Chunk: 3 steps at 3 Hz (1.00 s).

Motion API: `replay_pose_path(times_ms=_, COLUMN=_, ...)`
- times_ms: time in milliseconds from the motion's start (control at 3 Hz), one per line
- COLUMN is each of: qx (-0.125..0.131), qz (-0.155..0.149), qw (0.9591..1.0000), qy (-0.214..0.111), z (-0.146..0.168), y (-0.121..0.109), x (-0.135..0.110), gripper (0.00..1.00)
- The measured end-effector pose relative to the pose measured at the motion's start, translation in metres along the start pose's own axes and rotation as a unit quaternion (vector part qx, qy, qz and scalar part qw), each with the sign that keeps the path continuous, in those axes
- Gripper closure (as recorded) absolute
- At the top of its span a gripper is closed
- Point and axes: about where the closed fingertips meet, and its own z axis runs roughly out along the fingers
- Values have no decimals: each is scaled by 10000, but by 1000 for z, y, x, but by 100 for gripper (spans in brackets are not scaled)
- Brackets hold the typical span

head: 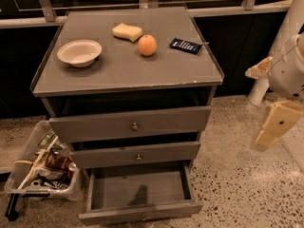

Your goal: Close bottom drawer

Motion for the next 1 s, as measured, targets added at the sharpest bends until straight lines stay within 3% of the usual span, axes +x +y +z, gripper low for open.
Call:
replay_pose_path(times_ms=667, qx=-82, qz=-115, qw=9987, qy=-500, z=62, y=31, x=13, gripper=50)
replay_pose_path(times_ms=1000, qx=-41, qz=-134, qw=9986, qy=-515, z=63, y=30, x=12, gripper=73)
